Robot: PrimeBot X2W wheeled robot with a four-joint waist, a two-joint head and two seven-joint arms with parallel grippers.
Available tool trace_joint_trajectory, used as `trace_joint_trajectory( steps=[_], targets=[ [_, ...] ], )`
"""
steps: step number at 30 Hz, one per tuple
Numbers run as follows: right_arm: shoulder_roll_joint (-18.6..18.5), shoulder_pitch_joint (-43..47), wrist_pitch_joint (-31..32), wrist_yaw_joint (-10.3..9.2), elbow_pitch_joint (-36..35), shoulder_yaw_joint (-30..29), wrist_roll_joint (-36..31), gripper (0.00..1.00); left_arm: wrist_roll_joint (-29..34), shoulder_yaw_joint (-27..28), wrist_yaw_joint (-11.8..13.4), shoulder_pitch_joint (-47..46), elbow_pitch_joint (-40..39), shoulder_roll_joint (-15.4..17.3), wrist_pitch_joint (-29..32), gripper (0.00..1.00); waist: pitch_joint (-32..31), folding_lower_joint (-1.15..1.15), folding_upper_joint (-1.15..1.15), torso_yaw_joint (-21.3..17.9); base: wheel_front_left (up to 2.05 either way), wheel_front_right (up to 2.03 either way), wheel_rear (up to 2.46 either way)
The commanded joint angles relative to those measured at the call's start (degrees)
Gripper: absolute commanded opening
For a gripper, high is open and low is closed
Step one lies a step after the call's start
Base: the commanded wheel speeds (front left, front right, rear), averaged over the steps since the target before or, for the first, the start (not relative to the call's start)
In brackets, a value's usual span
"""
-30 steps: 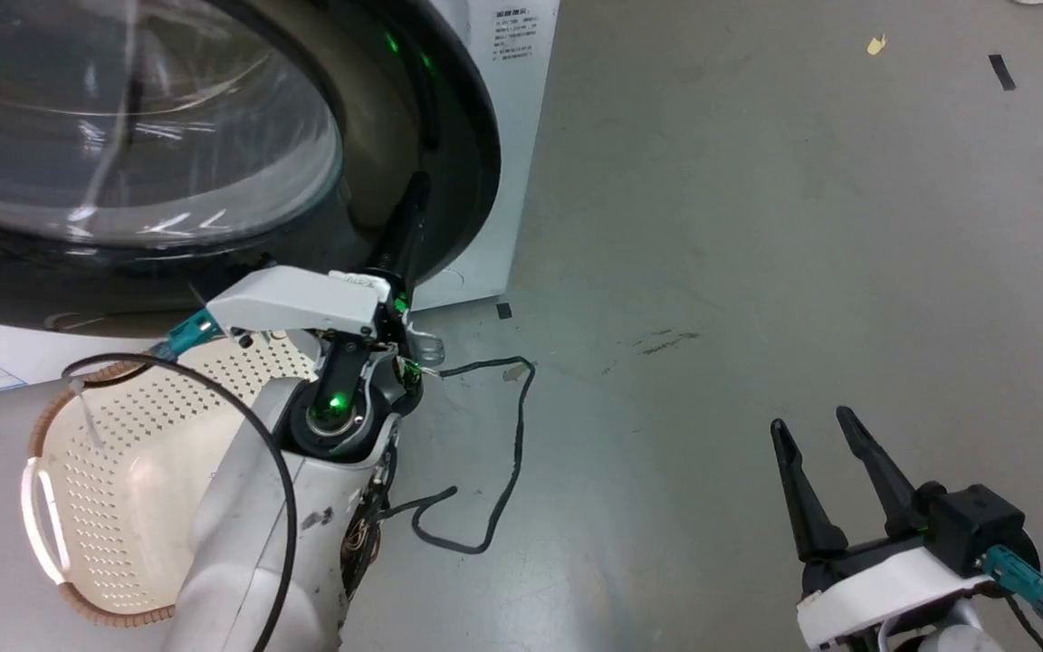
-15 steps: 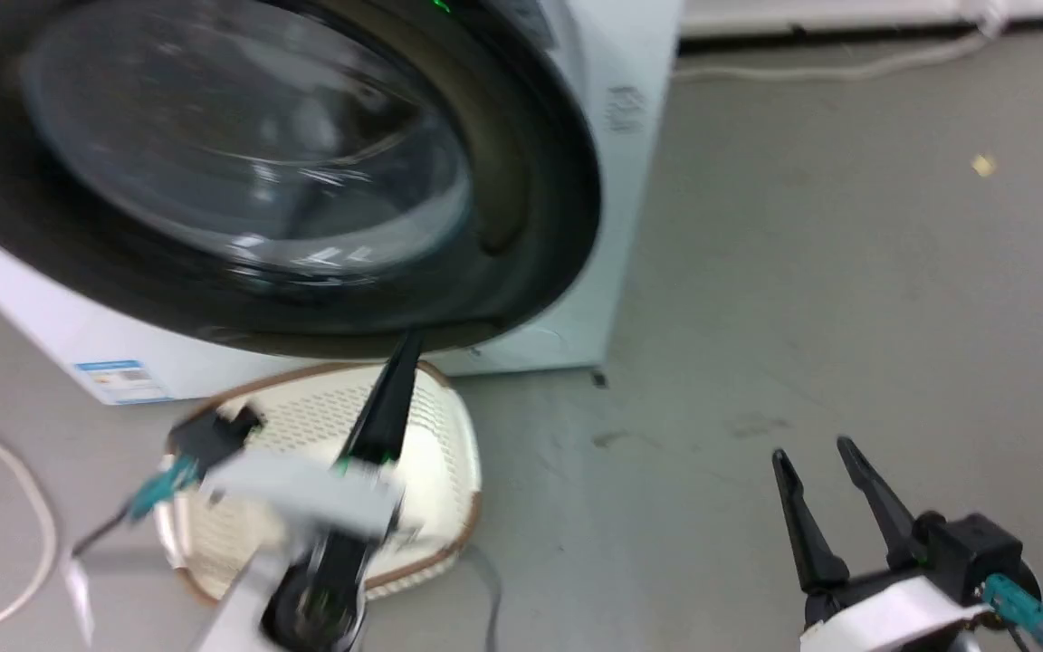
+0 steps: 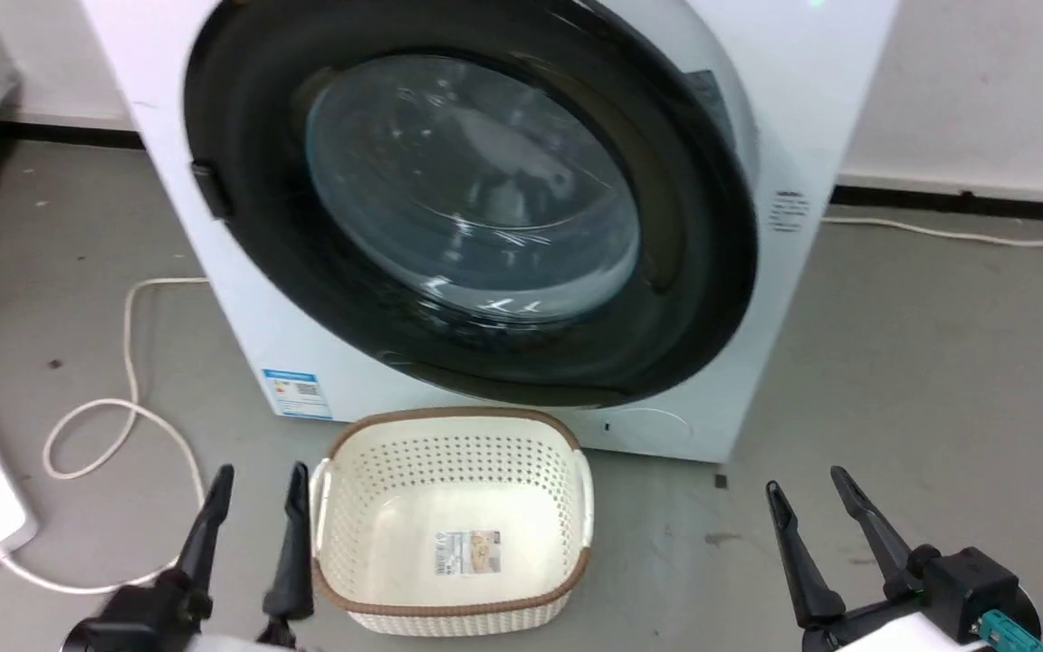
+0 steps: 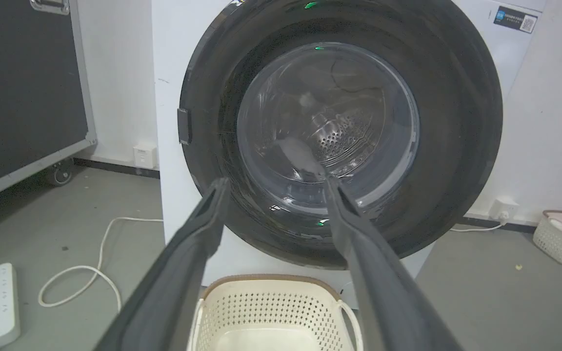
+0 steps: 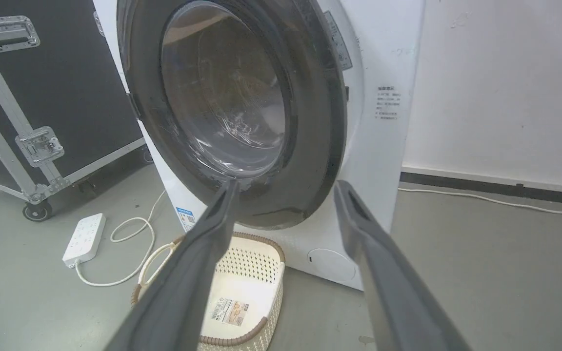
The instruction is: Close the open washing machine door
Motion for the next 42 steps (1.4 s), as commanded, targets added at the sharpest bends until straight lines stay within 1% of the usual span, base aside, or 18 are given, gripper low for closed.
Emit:
trace_joint_trajectory(
  steps=[1,4,6,7,8,10,12,15,20,22,26,29,30,33,34,36,37,42],
  targets=[
    [-0.2,0.8,-0.3,0.06,-0.4,0.1,-0.1,1.0,3.3,0.2,0.4,1.1,-0.6,-0.2,-0.2,1.0,-0.2,0.01,0.0,0.7,0.0,0.0,0.0],
    [-0.1,0.9,-0.3,0.06,-0.8,0.3,-0.1,1.0,10.0,-0.1,1.1,2.4,-1.2,-1.3,-0.2,1.0,0.6,0.01,0.0,1.6,0.0,0.0,0.0],
    [-0.2,0.6,-0.3,0.06,-1.1,0.7,0.0,1.0,12.4,-0.5,1.4,2.6,-1.4,-2.2,-0.2,1.0,1.5,0.01,0.0,2.3,0.0,0.0,0.0],
    [-0.5,0.2,-0.3,0.06,-1.4,1.0,-0.1,0.39,12.9,-0.6,1.4,2.6,-1.6,-2.7,-0.2,1.0,2.1,0.01,0.0,2.7,0.0,0.0,0.0],
    [-0.9,-0.4,-0.3,0.06,-1.9,1.4,-0.1,0.0,13.6,-0.7,1.5,2.5,-1.7,-3.0,-0.2,1.0,2.9,0.01,0.0,3.1,0.0,0.0,0.0],
    [-1.7,-2.0,-0.3,0.06,-2.6,2.4,0.7,0.0,14.9,-1.4,1.4,2.0,-1.6,-3.4,-0.2,1.0,4.9,0.01,0.0,3.9,0.0,0.0,0.0],
    [-3.6,-4.5,-0.3,0.06,-2.6,4.0,1.3,0.0,15.7,-2.1,1.3,1.1,-1.4,-3.8,-0.2,1.0,6.8,0.01,0.0,4.9,0.0,0.0,0.0],
    [-7.2,-9.6,1.1,0.06,-1.9,6.2,2.2,0.0,16.6,-3.5,0.9,-0.9,-1.0,-4.3,-0.2,1.0,10.1,0.01,0.0,6.7,0.0,0.0,0.0],
    [-13.8,-20.4,4.6,0.06,0.8,9.9,6.2,0.0,16.4,-4.7,1.0,-3.8,-0.6,-5.1,-0.2,1.0,14.6,0.01,0.0,9.6,0.0,0.0,0.0],
    [-16.3,-24.9,5.6,0.06,2.6,10.8,7.9,0.0,16.3,-5.2,1.1,-4.9,-0.6,-5.4,-0.2,1.0,16.1,0.01,0.0,10.6,0.0,0.0,0.0],
    [-19.6,-33.1,7.5,0.06,7.9,10.0,11.9,0.0,16.0,-6.0,1.4,-6.6,-0.7,-5.7,-0.2,1.0,18.4,0.01,0.0,12.4,0.0,0.0,0.0],
    [-21.5,-38.3,8.4,0.06,12.0,8.7,14.5,0.0,15.7,-6.7,1.6,-7.6,-0.9,-5.9,-0.2,1.0,19.7,0.01,0.0,13.5,0.0,0.0,0.0],
    [-23.3,-42.6,8.7,0.06,15.3,7.9,15.5,0.0,14.6,-6.6,2.5,-8.1,-1.7,-6.0,-0.2,1.0,20.7,0.01,0.0,14.4,0.0,0.0,0.0],
    [-24.0,-44.9,9.1,0.06,17.4,7.2,16.1,0.0,14.2,-6.6,2.7,-8.3,-2.2,-6.0,-0.2,1.0,21.3,0.01,0.0,14.8,0.0,0.0,0.0],
    [-24.2,-47.1,9.7,0.06,19.6,6.6,16.6,0.0,14.0,-6.7,2.8,-8.6,-2.6,-6.1,-0.2,1.0,21.8,0.01,0.0,14.9,0.0,0.0,0.0],
    [-24.3,-48.1,10.0,0.06,20.6,6.4,16.4,0.0,14.0,-6.7,2.9,-8.6,-2.7,-6.1,-0.2,1.0,22.0,0.01,0.0,15.0,0.0,0.0,0.0],
    [-24.3,-50.0,10.3,0.06,22.7,5.8,16.4,0.0,14.0,-6.9,3.1,-8.7,-2.8,-6.1,-0.2,1.0,22.2,0.01,0.0,15.0,0.0,0.0,0.0],
    [-23.7,-52.7,9.7,0.06,25.5,5.2,16.6,0.0,13.6,-7.1,3.5,-8.9,-2.8,-6.1,-0.2,1.0,22.3,0.01,0.0,14.8,0.0,0.0,0.0]
  ],
)
